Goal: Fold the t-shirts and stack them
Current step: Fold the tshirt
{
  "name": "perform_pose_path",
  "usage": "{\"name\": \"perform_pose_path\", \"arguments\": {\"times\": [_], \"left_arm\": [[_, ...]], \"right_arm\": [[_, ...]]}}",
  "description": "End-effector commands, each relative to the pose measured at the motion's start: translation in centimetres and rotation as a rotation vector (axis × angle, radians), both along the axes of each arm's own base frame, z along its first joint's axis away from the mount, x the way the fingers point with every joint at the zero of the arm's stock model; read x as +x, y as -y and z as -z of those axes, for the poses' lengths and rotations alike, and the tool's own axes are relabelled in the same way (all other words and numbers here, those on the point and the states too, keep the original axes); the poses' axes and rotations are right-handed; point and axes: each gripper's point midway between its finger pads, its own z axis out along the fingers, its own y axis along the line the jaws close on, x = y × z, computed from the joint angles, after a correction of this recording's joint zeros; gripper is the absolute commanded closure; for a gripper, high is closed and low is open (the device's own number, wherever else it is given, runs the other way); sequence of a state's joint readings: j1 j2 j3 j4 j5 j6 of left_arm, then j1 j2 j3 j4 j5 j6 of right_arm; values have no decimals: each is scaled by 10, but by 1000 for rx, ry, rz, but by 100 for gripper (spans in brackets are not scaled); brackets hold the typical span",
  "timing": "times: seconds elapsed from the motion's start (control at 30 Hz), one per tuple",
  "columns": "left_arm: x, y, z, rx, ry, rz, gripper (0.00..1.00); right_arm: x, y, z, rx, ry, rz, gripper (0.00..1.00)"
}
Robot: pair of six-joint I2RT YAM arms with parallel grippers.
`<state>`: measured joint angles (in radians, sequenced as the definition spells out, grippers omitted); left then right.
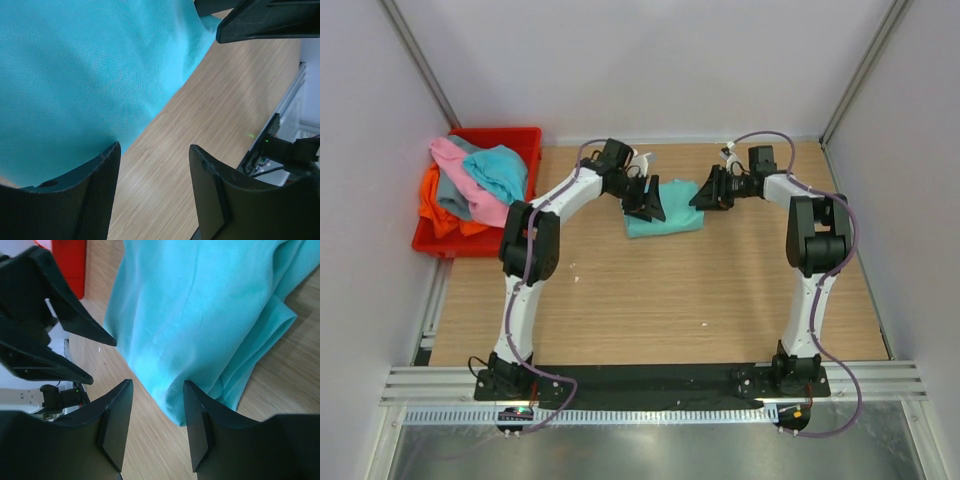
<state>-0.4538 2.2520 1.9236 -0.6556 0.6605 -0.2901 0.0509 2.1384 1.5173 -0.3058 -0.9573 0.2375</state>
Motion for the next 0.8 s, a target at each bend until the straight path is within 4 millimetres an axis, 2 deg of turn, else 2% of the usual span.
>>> {"name": "perform_pose_path", "arguments": {"times": [0.0, 0.13, 0.27, 0.43, 0.57, 0.77], "left_arm": [[1, 8, -24, -180, -60, 6, 42], [1, 0, 5, -191, -164, -39, 43], [6, -15, 21, -189, -207, -82, 42], [9, -17, 25, -197, -221, -88, 43], [9, -16, 26, -200, -228, -88, 44], [7, -15, 25, -218, -238, -80, 44]], "right_arm": [[0, -10, -33, 91, 71, -52, 50], [-2, -8, -24, 69, 62, -64, 50], [-2, -4, -18, 37, 71, -62, 50], [-4, -14, -40, 130, 78, -84, 50], [-11, -23, -43, 164, 79, -127, 51], [-33, -41, -49, 210, 62, -205, 51]]}}
